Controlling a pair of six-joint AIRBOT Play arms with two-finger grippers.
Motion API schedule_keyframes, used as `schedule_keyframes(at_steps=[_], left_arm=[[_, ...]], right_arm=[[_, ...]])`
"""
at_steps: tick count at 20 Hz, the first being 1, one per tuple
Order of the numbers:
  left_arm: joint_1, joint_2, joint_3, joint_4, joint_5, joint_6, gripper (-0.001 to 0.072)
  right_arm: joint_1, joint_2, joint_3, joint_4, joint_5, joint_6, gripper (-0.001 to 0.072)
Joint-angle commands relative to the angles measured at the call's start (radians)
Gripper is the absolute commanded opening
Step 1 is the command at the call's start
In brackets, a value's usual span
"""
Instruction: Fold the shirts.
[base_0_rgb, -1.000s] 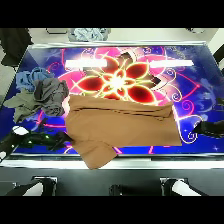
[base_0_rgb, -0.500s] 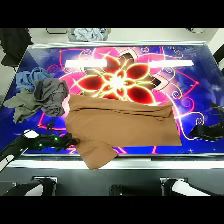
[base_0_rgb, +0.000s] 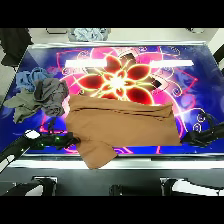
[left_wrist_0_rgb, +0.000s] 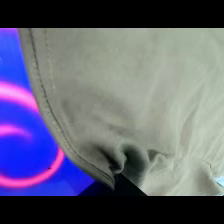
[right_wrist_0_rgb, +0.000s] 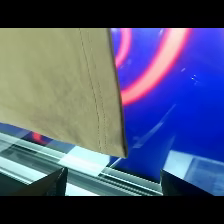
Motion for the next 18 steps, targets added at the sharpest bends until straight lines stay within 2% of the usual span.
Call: schedule_keyframes(at_steps=[1,3,4,5,10,11,12,13,14,18], left_arm=[[0.000,-0.001,0.002,0.007,0.014,0.005,0.0033],[0.000,-0.001,0.004,0.007,0.015,0.005,0.0033],[0.000,-0.001,0.004,0.007,0.015,0.005,0.0033],[0.000,-0.001,0.004,0.007,0.015,0.005,0.0033],[0.000,-0.001,0.004,0.007,0.015,0.005,0.0033],[0.000,-0.001,0.004,0.007,0.015,0.005,0.0033],[0.000,0.000,0.004,0.007,0.015,0.005,0.0033],[0.001,0.000,0.004,0.007,0.014,0.013,0.0033],[0.001,0.004,0.011,0.008,0.014,0.040,0.0032],[0.059,0.075,0.195,0.066,-0.063,0.064,0.0029]], right_arm=[[-0.001,-0.020,-0.069,0.034,-0.042,-0.031,0.0667],[0.000,-0.020,-0.092,0.073,-0.082,-0.028,0.0666],[0.000,-0.020,-0.098,0.080,-0.103,-0.012,0.0653],[0.000,-0.020,-0.099,0.080,-0.123,0.013,0.0598],[0.035,-0.027,-0.099,0.124,-0.154,0.023,0.0556],[0.058,-0.029,-0.099,0.120,-0.164,0.026,0.0485],[0.083,-0.029,-0.099,0.119,-0.182,0.024,0.0326],[0.100,-0.028,-0.099,0.121,-0.195,0.025,0.0093],[0.108,-0.027,-0.092,0.121,-0.187,0.032,0.0049],[0.106,0.056,0.018,0.157,-0.122,0.006,0.0046]])
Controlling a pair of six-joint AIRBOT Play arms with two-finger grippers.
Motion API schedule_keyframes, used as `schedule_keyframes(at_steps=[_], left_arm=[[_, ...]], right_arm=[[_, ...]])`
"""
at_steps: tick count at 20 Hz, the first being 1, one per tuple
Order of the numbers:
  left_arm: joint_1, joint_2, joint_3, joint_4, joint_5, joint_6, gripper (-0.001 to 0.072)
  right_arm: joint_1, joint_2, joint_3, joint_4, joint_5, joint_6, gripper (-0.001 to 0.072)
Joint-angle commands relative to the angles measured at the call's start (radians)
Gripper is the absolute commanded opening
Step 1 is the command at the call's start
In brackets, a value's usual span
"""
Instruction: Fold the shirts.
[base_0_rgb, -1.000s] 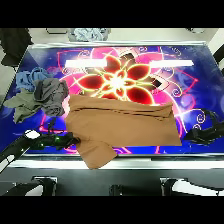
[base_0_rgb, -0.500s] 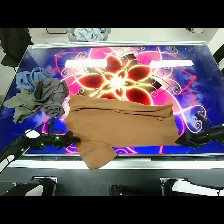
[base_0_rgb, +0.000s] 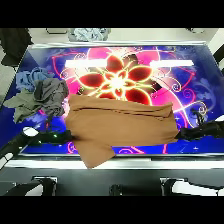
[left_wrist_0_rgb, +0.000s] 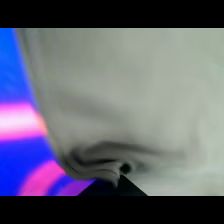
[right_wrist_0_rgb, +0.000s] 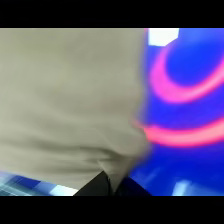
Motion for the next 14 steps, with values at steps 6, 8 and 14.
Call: schedule_keyframes(at_steps=[6,8,14], left_arm=[[0.136,0.253,0.914,0.034,-0.125,0.016,0.0029],[0.162,0.266,1.228,0.037,-0.124,0.016,0.0030],[0.164,0.324,1.581,0.038,-0.126,-0.054,0.0029]], right_arm=[[0.009,0.419,0.537,0.405,-0.127,-0.108,0.0047],[0.009,0.537,0.733,0.407,-0.222,-0.108,0.0047],[0.009,0.747,0.947,0.283,-0.222,-0.016,0.0046]])
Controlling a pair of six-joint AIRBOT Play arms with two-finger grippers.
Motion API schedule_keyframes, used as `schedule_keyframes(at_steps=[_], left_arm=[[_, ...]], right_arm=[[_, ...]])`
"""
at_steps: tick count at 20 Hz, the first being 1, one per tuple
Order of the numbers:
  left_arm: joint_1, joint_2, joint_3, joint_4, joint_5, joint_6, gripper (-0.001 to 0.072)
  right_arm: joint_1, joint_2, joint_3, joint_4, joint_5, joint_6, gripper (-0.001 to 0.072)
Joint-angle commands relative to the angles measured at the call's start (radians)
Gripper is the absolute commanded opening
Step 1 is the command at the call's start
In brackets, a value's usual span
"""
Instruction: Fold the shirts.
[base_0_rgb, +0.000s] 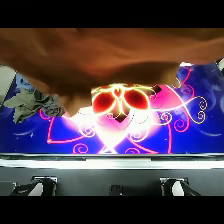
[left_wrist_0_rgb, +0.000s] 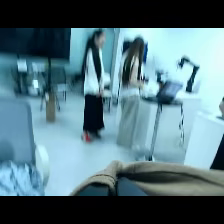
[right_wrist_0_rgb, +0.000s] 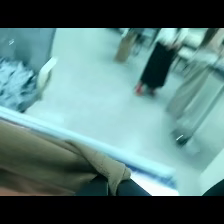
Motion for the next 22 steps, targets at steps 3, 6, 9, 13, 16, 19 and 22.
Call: schedule_keyframes(at_steps=[3,6,9,13,16,19,22], left_arm=[[0.006,0.080,0.111,0.079,-0.014,-0.015,0.0029],[0.006,0.076,0.102,0.097,-0.078,-0.051,0.0029],[0.006,0.058,-0.006,0.129,-0.183,-0.078,0.0029],[0.001,-0.055,-0.272,0.133,-0.336,-0.027,0.0029],[-0.019,-0.216,-0.488,0.133,-0.249,0.056,0.0030],[-0.056,-0.451,-0.563,0.133,-0.125,0.084,0.0029],[-0.088,-0.686,-0.532,0.132,0.014,0.119,0.0030]], right_arm=[[0.002,0.116,0.085,-0.049,0.048,0.105,0.0046],[0.002,0.106,0.084,-0.066,0.126,0.114,0.0046],[0.003,0.066,0.084,-0.104,0.225,0.123,0.0045],[0.139,-0.134,0.019,-0.316,0.412,0.071,0.0044],[0.346,-0.378,-0.138,-0.583,0.463,0.077,0.0044],[0.452,-0.645,-0.204,-0.628,0.206,0.158,0.0045],[0.463,-0.846,-0.204,-0.565,-0.095,0.304,0.0046]])
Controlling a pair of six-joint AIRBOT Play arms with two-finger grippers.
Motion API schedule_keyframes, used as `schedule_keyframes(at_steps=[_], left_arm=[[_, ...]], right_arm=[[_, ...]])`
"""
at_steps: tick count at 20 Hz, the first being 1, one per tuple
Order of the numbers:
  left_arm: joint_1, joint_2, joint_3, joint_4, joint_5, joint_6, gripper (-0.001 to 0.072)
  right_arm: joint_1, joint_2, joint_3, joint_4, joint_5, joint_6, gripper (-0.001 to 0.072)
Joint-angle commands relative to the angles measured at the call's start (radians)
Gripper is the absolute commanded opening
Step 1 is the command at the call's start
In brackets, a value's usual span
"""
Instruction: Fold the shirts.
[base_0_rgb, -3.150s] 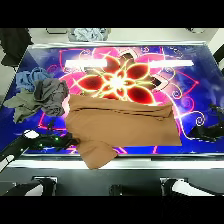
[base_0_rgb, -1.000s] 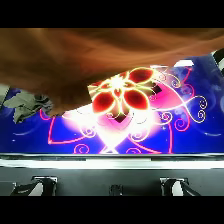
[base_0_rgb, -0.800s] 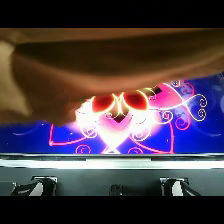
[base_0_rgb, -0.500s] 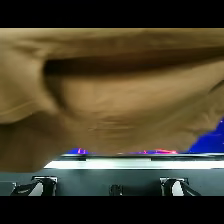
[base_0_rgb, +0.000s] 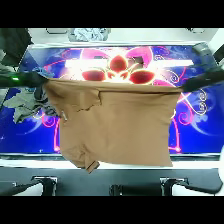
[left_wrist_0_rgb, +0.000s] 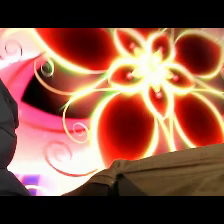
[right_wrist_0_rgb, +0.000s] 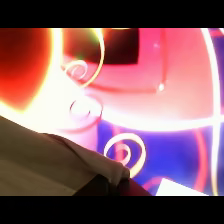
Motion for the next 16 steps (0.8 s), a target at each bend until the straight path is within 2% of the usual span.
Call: schedule_keyframes(at_steps=[1,4,7,10,13,14,16], left_arm=[[-0.036,-0.263,0.002,-0.004,0.171,0.048,0.0030],[-0.057,-0.389,0.067,-0.043,0.285,0.049,0.0031],[-0.079,-0.438,0.097,-0.080,0.412,0.048,0.0032],[-0.098,-0.443,0.098,-0.080,0.389,0.048,0.0032],[-0.096,-0.369,0.114,-0.016,0.193,0.048,0.0031],[-0.098,-0.341,0.114,0.061,0.121,0.020,0.0030],[-0.097,-0.325,0.113,0.140,-0.048,-0.110,0.0030]], right_arm=[[0.045,-0.233,-0.027,0.016,-0.356,0.135,0.0046],[0.045,-0.286,-0.027,0.079,-0.618,0.137,0.0047],[0.045,-0.289,-0.027,0.085,-0.742,0.137,0.0047],[0.045,-0.291,-0.027,0.078,-0.636,0.102,0.0046],[0.026,-0.239,-0.027,0.056,-0.460,0.000,0.0046],[0.018,-0.217,-0.027,0.047,-0.393,-0.036,0.0047],[0.015,-0.190,-0.027,-0.046,-0.208,-0.073,0.0047]])
